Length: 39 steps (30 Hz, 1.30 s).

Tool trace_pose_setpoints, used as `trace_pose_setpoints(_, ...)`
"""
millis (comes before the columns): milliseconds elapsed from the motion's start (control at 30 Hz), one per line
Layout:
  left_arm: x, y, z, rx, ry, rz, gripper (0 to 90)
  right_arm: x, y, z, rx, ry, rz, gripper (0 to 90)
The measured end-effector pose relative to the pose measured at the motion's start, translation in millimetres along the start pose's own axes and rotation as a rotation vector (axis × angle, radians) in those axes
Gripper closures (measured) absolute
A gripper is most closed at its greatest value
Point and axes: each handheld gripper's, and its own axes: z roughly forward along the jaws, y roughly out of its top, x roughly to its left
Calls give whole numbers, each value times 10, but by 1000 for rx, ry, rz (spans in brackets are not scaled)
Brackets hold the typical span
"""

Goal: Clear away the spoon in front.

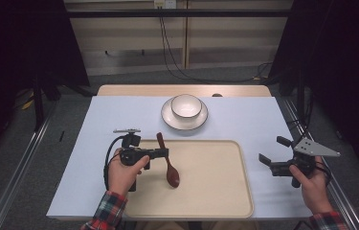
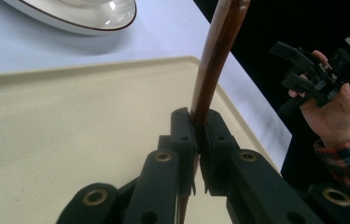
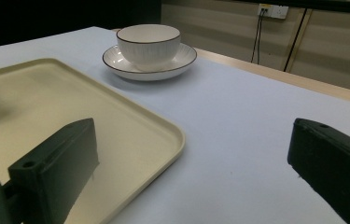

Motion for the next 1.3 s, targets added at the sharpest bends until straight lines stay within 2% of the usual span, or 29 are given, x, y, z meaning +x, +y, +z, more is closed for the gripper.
trace_pose_setpoints(200,23,-12,26,-2,-4,4,843,8,-4,11,7,-2,-3,10)
trace_pose_setpoints(333,20,-41,56,2,33,38,818,9,-8,14,13,-1,-10,10)
trace_pose_setpoints(633,53,-111,118,10,62,42,782,19,-18,29,16,6,-7,10)
trace_pose_setpoints(867,79,-131,156,26,105,81,746,24,-20,33,21,6,-7,12)
trace_pose_setpoints(933,81,-139,171,24,111,72,736,24,-22,32,25,5,-7,12)
trace_pose_setpoints(1067,98,-149,193,31,136,93,719,24,-22,33,25,7,-8,12)
trace_pose_setpoints(1167,106,-155,207,39,147,91,712,22,-24,34,25,9,-6,12)
trace_pose_setpoints(1300,117,-165,217,46,150,92,705,17,-27,46,19,9,-17,12)
